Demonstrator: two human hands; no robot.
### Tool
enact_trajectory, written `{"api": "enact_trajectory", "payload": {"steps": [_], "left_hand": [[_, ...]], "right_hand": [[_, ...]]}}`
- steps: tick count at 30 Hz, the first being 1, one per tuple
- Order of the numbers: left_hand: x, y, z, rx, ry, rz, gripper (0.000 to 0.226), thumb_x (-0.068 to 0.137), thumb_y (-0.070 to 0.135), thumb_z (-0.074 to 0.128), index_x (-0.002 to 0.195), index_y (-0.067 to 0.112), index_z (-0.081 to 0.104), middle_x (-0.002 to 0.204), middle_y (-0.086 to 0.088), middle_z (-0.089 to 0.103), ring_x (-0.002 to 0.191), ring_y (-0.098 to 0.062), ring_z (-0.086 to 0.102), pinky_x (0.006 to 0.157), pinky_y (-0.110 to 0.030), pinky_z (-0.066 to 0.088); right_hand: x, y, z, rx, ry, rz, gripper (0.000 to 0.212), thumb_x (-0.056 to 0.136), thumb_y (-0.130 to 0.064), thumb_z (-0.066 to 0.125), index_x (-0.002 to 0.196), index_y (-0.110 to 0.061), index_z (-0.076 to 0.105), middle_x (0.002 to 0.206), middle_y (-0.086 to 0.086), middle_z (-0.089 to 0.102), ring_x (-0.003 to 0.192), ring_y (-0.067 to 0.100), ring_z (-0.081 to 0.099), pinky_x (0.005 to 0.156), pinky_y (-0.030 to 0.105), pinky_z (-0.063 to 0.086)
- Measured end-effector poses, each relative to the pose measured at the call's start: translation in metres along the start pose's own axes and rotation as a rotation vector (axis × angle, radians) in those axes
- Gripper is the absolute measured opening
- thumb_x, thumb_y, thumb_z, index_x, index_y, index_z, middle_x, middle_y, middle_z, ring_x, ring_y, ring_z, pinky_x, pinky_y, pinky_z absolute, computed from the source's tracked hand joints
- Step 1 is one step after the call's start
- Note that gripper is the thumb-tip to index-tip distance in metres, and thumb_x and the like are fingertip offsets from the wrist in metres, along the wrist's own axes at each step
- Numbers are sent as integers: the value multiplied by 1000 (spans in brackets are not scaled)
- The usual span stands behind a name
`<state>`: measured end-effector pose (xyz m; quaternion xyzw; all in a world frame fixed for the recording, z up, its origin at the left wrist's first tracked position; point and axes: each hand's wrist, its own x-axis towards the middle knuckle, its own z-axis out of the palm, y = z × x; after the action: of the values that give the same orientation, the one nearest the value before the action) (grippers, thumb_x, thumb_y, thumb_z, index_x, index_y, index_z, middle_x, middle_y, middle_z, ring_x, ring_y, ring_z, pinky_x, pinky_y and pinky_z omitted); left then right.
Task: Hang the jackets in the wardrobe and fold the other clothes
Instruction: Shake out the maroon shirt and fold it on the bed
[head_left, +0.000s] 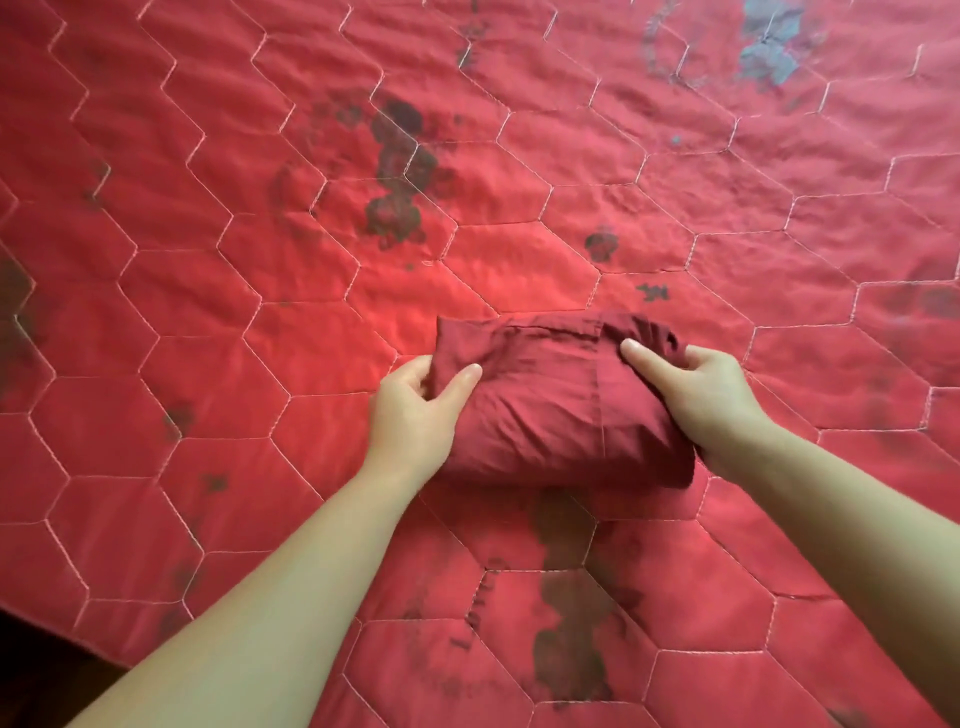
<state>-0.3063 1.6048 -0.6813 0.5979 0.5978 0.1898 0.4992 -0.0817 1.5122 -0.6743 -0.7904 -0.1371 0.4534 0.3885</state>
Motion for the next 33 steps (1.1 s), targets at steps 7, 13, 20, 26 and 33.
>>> {"api": "enact_trajectory", "payload": {"steps": [7, 13, 20, 26, 33], "left_hand": [[-25, -2, 3, 246, 100, -72, 45, 82, 57, 60, 113, 24, 56, 105, 6, 63, 95, -16, 59, 83, -26, 41], [-23, 22, 16, 292, -17, -333, 58, 82, 63, 59, 112, 14, 54, 103, -2, 62, 108, -29, 57, 77, -29, 36], [-10, 22, 9, 76, -224, -562, 62, 76, 70, 61, 107, 17, 69, 106, 1, 70, 96, -18, 65, 90, -36, 51], [-6, 20, 10, 106, -268, -601, 74, 79, 66, 61, 126, 9, 58, 120, -6, 64, 107, -26, 62, 97, -41, 49], [-22, 77, -4, -145, -303, -632, 52, 89, 44, 65, 125, 7, 58, 108, -7, 70, 95, -24, 68, 91, -41, 55]], "right_hand": [[-11, -2, -6, -483, 315, -189, 44, 81, -65, 56, 73, -21, 53, 76, -4, 60, 74, 17, 52, 64, 29, 36], [-41, 4, 23, -240, 262, 197, 91, 65, -79, 62, 130, -17, 43, 112, -2, 52, 110, 23, 54, 83, 32, 37], [-27, 0, 19, -181, 88, 260, 54, 65, -72, 67, 86, -22, 65, 86, -5, 66, 82, 17, 62, 68, 32, 47], [-19, 3, 8, -118, -44, 284, 49, 67, -65, 71, 85, -19, 70, 81, -1, 74, 77, 19, 70, 67, 29, 52], [-40, -57, -21, -234, -24, 3, 29, 83, -48, 67, 85, -19, 70, 72, -13, 72, 69, 4, 66, 64, 24, 51]]}}
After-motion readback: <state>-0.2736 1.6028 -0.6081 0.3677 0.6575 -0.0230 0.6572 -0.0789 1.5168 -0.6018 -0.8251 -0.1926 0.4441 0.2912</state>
